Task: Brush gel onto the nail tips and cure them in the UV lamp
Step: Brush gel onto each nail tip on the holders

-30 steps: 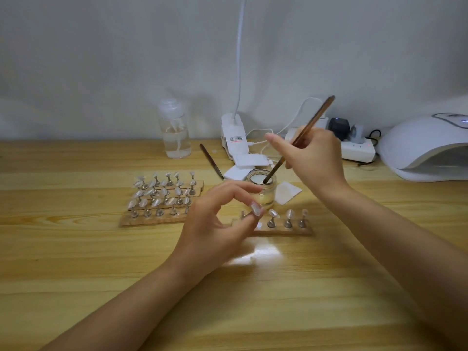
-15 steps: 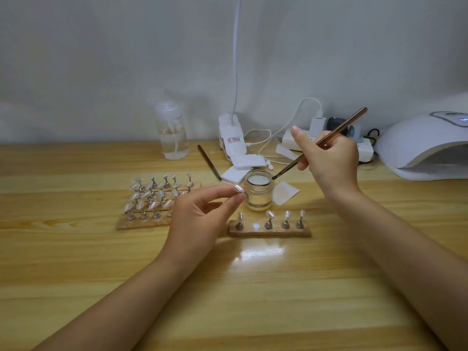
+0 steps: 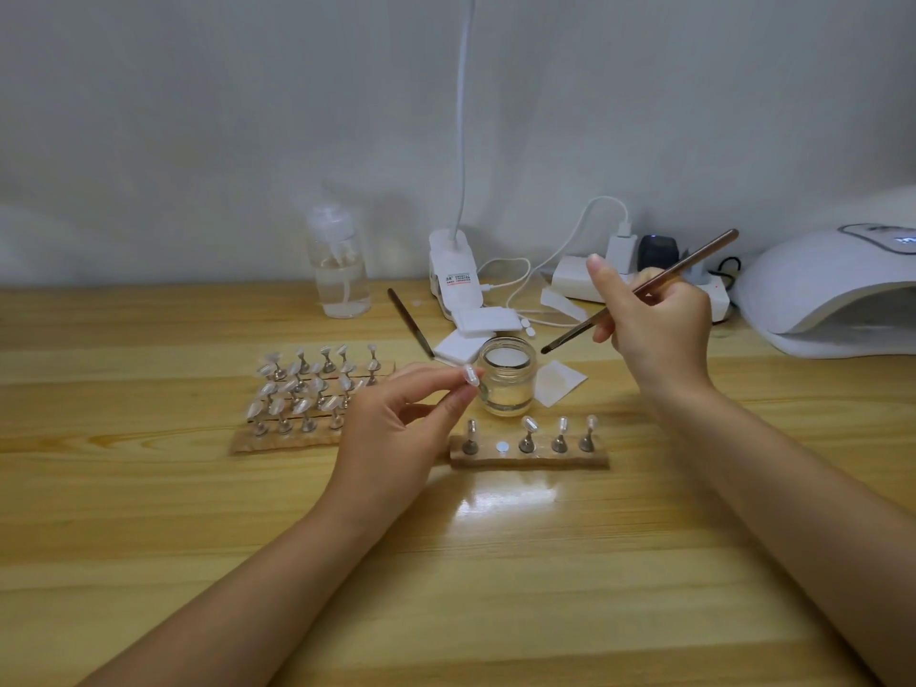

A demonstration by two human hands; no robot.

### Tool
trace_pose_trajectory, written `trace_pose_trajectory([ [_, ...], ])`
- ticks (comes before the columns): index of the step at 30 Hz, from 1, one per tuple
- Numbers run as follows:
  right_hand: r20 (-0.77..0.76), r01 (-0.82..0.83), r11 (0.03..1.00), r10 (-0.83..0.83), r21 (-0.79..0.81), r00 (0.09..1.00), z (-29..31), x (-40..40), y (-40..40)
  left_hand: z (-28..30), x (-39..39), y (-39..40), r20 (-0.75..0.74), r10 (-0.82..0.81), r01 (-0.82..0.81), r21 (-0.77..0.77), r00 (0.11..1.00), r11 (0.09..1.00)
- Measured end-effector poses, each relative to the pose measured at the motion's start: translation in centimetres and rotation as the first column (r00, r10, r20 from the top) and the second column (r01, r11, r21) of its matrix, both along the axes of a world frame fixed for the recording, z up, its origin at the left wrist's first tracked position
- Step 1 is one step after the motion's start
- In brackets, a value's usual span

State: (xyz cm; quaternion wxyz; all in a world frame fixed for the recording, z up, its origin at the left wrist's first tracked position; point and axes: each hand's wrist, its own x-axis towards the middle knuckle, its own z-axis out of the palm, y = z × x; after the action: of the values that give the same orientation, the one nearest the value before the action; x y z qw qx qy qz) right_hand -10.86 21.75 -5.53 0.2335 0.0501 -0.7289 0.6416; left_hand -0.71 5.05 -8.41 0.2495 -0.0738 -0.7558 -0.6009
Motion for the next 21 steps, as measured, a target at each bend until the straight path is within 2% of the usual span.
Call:
trace_pose_trajectory([
  [2,-0.022,-0.029,0.998,0.028,-0.064,0.999,0.4,0.6,0.2,0.0,0.0,0.0,-0.007,0.008,-0.008,-0.023,1.000,1.000],
  [5,-0.118,-0.181,0.970,0.163,-0.162,0.980,0.9,2.5,-0.2,0.0,0.0,0.0,-0.003,0.015,-0.015,-0.046,1.000,0.999],
  [10,-0.307,-0.384,0.921,0.348,-0.064,0.886,0.6,5.5,-1.7,-0.2,-0.1,-0.1,-0.017,0.022,-0.023,-0.058,1.000,0.998],
  [14,-0.374,-0.394,0.913,0.405,0.111,0.834,-0.1,6.4,-2.3,-0.3,-0.2,-0.1,-0.027,-0.014,0.013,-0.025,1.000,1.000],
  [21,-0.351,-0.404,0.913,0.398,0.058,0.848,-1.1,6.6,-2.6,-0.4,-0.3,-0.2,-0.014,-0.015,0.014,-0.054,1.000,0.998],
])
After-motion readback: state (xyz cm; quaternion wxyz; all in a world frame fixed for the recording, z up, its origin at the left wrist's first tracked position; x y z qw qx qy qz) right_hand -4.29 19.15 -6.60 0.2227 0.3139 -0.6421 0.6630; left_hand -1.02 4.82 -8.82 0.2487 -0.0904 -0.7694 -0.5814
